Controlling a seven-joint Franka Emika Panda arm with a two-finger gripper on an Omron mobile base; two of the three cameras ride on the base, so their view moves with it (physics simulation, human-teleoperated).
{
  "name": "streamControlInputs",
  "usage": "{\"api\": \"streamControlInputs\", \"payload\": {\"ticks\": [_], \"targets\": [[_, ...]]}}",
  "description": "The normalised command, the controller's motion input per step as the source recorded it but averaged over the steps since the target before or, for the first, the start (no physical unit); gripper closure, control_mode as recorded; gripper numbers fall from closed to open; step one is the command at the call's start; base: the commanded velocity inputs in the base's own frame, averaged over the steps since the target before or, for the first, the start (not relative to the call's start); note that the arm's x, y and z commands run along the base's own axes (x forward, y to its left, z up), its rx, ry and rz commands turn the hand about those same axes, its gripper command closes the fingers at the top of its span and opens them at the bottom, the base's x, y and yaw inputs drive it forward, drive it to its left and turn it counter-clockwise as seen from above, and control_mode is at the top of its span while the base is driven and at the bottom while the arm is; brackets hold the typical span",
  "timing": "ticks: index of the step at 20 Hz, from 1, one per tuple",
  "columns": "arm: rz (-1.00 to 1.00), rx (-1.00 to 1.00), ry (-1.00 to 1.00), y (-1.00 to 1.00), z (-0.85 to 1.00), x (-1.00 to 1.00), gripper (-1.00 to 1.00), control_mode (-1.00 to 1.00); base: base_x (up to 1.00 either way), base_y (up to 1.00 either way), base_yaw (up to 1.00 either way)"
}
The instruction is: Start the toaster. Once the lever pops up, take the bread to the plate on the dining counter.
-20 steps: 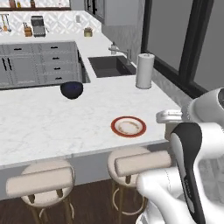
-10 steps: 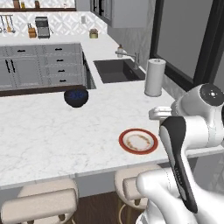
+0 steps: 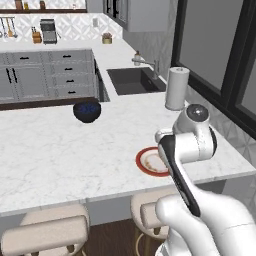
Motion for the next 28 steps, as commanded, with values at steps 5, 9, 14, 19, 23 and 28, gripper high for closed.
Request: {"api": "streamControlInputs", "payload": {"ticks": [5, 9, 14, 19, 23, 28], "targets": [[0.0, -0.12, 0.11, 0.0, -0.78, 0.75, 1.0, -1.0, 0.0, 0.0, 0.0], [-0.01, -0.15, 0.0, 0.0, -0.6, 0.48, 1.0, -1.0, 0.0, 0.0, 0.0], [-0.07, -0.22, -0.02, 0.07, -0.38, 0.31, 1.0, -1.0, 0.0, 0.0, 0.0], [-0.03, -0.08, 0.0, 0.01, -0.28, 0.51, 1.0, -1.0, 0.0, 0.0, 0.0], [0.0, 0.03, 0.0, 0.0, -0.21, 0.66, 1.0, -1.0, 0.0, 0.0, 0.0], [0.0, 0.1, 0.0, 0.0, -0.36, 0.44, 1.0, -1.0, 0.0, 0.0, 0.0]]}}
